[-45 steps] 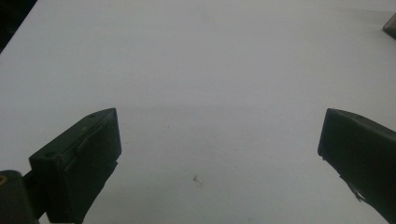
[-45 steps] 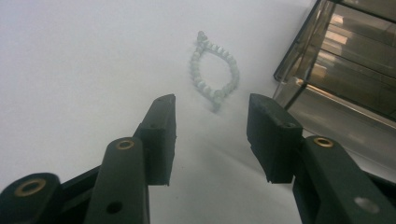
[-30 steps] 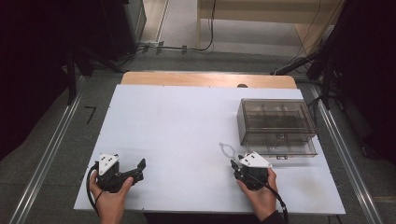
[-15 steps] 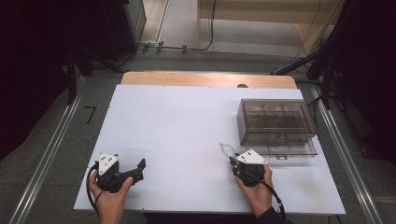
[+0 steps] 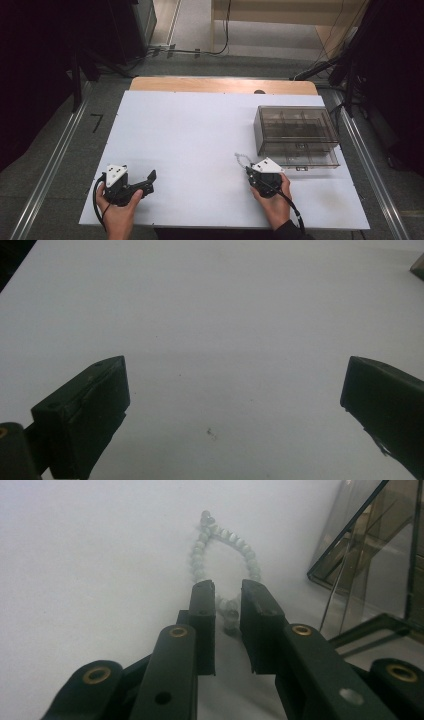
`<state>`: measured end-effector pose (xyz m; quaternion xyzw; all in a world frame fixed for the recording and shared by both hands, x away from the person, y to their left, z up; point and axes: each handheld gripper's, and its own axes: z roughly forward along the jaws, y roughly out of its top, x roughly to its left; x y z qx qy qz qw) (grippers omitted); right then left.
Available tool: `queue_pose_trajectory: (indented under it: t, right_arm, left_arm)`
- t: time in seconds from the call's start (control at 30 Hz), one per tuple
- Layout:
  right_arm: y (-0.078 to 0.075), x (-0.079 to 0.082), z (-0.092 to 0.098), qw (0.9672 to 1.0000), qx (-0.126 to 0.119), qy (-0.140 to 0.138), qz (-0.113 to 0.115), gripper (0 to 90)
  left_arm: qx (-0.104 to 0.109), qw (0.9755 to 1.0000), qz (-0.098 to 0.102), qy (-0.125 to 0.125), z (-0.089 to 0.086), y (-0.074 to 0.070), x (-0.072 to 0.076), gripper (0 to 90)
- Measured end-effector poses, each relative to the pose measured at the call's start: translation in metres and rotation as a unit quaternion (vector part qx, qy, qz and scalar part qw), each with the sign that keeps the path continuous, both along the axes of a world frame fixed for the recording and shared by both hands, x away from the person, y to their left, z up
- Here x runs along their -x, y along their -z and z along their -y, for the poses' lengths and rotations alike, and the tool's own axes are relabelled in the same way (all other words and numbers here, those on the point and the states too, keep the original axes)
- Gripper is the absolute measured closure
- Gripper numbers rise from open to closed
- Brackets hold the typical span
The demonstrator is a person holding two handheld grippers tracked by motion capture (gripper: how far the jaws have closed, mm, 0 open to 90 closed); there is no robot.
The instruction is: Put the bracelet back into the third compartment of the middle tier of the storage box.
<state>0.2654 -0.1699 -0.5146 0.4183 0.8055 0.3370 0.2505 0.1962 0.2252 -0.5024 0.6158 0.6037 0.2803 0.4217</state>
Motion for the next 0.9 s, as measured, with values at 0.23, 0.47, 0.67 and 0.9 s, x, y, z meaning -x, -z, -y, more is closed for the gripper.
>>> queue_pose_trajectory:
  t: [0.23,0.47,0.67,0.9]
  right_arm:
    - [0.0003,-0.0026,-0.002,1.0,0.005,-0.006,-0.003,78.5]
    - [0.0003,-0.0033,-0.0022,0.9999,0.003,-0.014,-0.004,83.2]
    - [0.0,-0.0035,-0.0015,0.9999,0.002,-0.017,-0.004,83.4]
    - [-0.0043,-0.0023,0.0005,0.9998,-0.006,-0.019,0.003,83.4]
  left_arm:
    - [0.001,1.0,-0.001,0.001,0.0002,0.0003,-0.0003,0.0]
    - [0.0,1.0,-0.002,0.004,0.0003,0.0005,-0.0004,0.0]
    - [0.001,1.0,-0.003,0.003,0.0001,0.0009,-0.0005,0.0]
    - [-0.001,1.0,-0.004,0.003,0.0001,0.001,-0.0002,0.0]
